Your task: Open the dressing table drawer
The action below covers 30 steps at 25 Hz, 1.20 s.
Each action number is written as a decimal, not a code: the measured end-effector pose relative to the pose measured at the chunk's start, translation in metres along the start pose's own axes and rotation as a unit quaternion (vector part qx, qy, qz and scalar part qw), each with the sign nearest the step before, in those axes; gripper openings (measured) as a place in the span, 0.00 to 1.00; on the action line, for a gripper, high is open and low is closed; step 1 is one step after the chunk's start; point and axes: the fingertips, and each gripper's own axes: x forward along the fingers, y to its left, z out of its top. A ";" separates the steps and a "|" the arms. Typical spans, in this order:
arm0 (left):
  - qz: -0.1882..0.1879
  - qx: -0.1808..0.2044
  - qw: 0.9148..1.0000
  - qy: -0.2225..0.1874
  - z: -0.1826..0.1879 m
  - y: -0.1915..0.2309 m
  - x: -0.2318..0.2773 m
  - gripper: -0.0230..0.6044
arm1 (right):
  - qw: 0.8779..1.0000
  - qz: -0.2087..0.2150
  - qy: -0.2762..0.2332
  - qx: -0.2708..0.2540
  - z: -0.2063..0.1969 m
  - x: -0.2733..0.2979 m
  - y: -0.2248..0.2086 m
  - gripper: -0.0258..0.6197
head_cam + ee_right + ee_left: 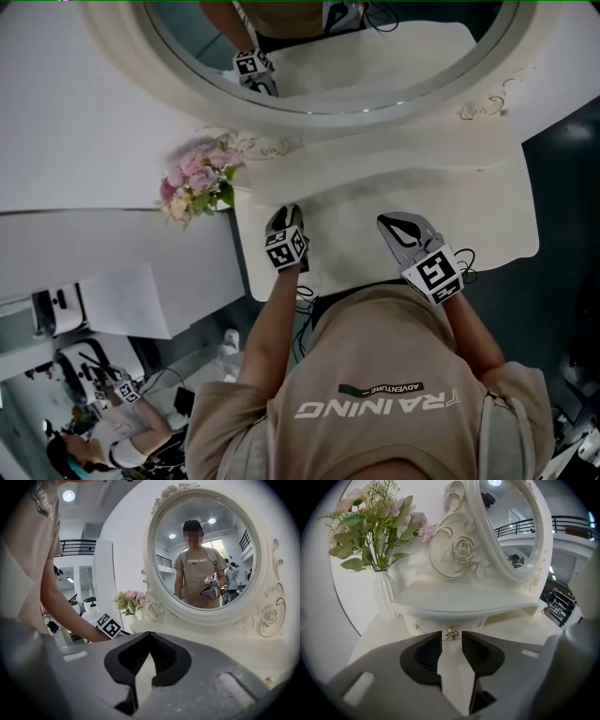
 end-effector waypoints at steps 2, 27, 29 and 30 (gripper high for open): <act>-0.001 0.000 1.000 0.001 0.001 -0.002 0.005 0.28 | 1.000 -0.003 0.013 0.004 -0.006 -0.003 -0.001 0.04; 0.023 0.007 1.000 0.008 -0.011 -0.005 0.004 0.22 | 1.000 -0.006 0.021 0.001 -0.012 -0.002 -0.005 0.04; 0.024 0.002 1.000 0.008 -0.015 -0.006 0.000 0.22 | 1.000 -0.008 0.020 0.000 -0.014 -0.003 -0.005 0.04; 0.024 0.000 1.000 0.008 -0.017 -0.006 -0.001 0.22 | 1.000 -0.009 0.019 -0.001 -0.013 -0.003 -0.004 0.04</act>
